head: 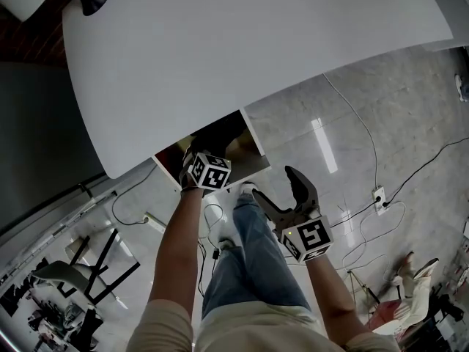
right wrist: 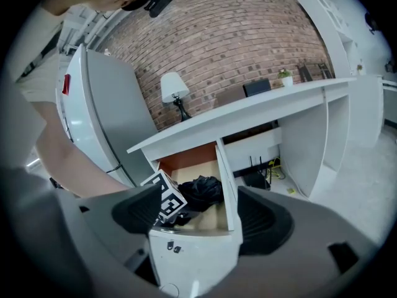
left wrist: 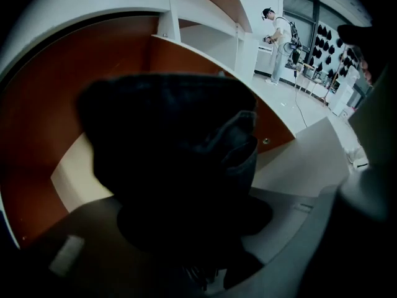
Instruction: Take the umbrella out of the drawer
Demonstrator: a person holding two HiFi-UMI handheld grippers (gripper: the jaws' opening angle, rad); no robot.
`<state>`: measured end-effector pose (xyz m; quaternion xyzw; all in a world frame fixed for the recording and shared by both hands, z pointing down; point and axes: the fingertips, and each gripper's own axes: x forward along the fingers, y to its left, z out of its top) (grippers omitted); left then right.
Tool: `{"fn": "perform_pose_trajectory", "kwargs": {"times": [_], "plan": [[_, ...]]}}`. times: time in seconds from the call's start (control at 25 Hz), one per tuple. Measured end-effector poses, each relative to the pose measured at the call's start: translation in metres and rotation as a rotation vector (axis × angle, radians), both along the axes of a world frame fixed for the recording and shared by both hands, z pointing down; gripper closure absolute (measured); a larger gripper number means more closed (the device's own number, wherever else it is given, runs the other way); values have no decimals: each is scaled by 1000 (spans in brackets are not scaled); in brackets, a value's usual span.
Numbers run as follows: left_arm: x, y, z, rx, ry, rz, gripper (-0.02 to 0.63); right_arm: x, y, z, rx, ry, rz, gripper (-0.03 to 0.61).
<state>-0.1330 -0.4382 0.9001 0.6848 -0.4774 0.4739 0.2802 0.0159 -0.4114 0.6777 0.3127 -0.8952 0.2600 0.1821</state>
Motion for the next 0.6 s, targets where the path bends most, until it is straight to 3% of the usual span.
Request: {"fn": "perform_pose_trajectory", "kwargs": {"times": [0.6], "plan": [[10, 38, -132, 228, 127, -40, 377, -7, 71, -68, 103, 8, -7, 195]]}}
